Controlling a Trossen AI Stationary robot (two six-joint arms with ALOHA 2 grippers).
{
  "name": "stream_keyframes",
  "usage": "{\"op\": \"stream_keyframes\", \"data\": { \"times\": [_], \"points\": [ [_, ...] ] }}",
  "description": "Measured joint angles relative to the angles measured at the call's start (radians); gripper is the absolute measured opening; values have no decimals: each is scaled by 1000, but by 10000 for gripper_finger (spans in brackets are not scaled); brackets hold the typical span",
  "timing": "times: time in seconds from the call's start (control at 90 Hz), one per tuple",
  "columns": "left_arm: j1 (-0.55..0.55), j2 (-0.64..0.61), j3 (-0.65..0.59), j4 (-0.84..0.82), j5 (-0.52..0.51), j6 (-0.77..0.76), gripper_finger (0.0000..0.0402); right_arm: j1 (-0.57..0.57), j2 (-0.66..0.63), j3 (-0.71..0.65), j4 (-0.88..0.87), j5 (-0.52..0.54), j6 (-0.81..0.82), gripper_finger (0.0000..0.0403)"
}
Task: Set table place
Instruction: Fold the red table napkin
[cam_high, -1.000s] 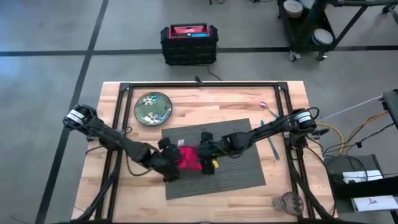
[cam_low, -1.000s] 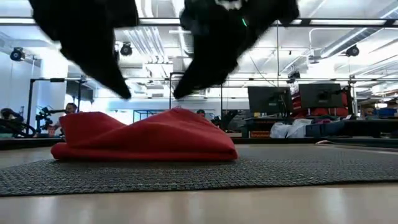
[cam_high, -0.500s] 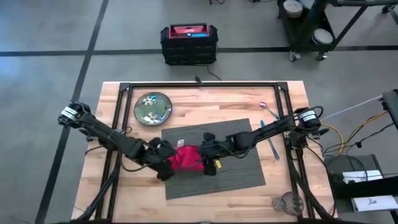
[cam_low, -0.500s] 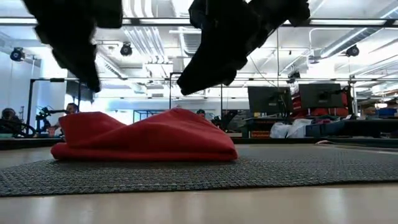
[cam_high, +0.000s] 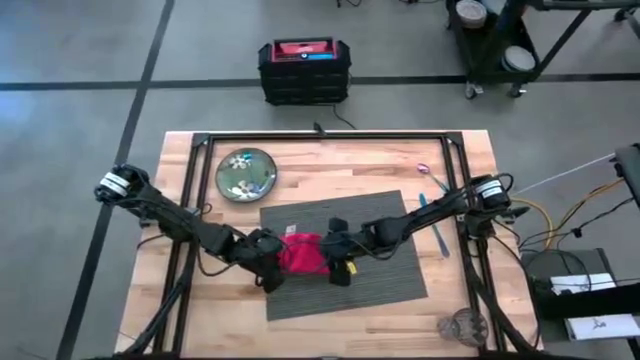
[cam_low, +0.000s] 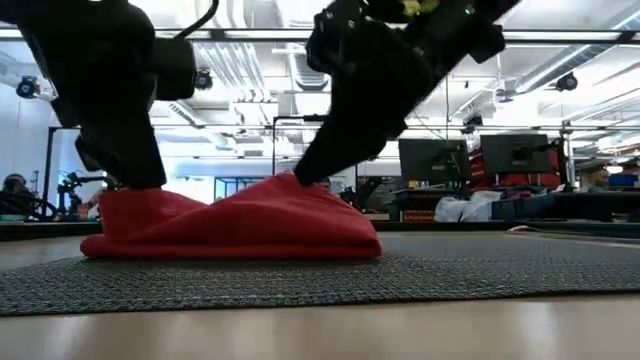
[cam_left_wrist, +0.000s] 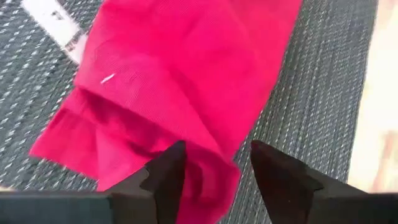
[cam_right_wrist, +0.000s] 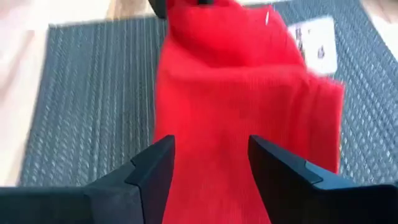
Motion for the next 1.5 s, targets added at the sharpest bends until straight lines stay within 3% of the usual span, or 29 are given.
{"op": "stream_keyframes", "data": {
  "times": [0.2,0.456,0.689,0.822,1.189,1.5],
  "points": [
    [1,1,-49,43,-24,0,150,0,0,-45,53,0,18,185],
    [3,1,-80,100,-88,9,11,17,0,-47,49,0,-35,180],
    [-23,0,22,65,-107,34,2,29,-6,-48,-194,0,-41,163],
    [-34,-1,62,-52,-140,22,1,35,-8,-48,-281,0,-35,150],
    [-99,-4,80,-242,-176,-168,0,35,-14,-46,-305,0,-62,116],
    [-97,-4,80,-248,-169,-139,19,35,-72,-45,-296,0,-69,99]
  ]
}}
